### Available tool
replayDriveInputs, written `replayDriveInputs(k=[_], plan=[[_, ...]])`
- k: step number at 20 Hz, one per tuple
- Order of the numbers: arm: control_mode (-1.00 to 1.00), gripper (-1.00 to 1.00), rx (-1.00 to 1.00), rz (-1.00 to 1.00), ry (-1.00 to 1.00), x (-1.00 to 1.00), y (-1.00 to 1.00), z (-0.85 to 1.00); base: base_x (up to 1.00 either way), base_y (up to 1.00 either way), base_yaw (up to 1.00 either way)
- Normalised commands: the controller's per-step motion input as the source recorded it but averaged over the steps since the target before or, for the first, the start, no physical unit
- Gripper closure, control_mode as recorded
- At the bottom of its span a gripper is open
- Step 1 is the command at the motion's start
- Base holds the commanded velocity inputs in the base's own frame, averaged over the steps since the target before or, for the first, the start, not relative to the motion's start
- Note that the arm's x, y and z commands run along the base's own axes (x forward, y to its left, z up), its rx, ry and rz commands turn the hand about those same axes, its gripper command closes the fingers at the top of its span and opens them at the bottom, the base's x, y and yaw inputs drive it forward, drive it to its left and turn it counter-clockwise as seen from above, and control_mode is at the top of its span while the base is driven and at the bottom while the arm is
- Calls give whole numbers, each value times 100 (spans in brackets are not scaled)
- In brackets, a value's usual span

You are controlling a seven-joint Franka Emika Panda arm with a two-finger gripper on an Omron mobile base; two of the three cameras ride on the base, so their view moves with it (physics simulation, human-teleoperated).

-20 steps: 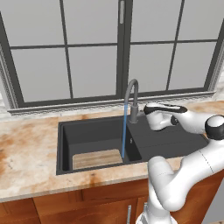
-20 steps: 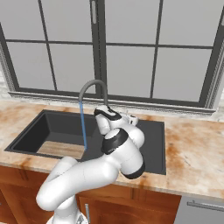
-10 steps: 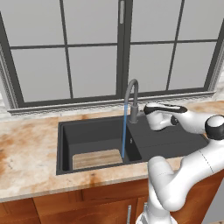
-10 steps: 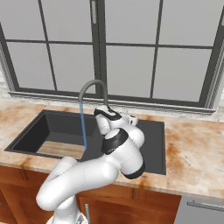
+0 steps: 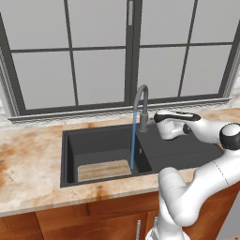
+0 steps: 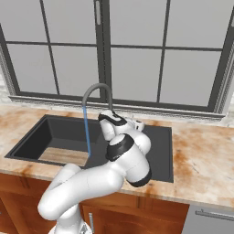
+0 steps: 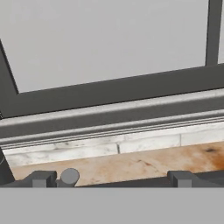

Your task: Turn on the sink faucet with hot water and rinse the cutting board for ten seconds, then turn off the faucet. Push the cutting board to reach the water if necessary.

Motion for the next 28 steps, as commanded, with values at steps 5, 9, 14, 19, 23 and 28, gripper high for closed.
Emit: replayDriveInputs(k=[5,9,14,19,23,28], plan=[[-100,-100,0,0,0,0,0,0,0,0,0],[-100,-100,0,0,0,0,0,0,0,0,0],[-100,-100,0,0,0,0,0,0,0,0,0],[-100,-100,0,0,0,0,0,0,0,0,0],[-100,-100,0,0,0,0,0,0,0,0,0],[-100,-100,0,0,0,0,0,0,0,0,0]])
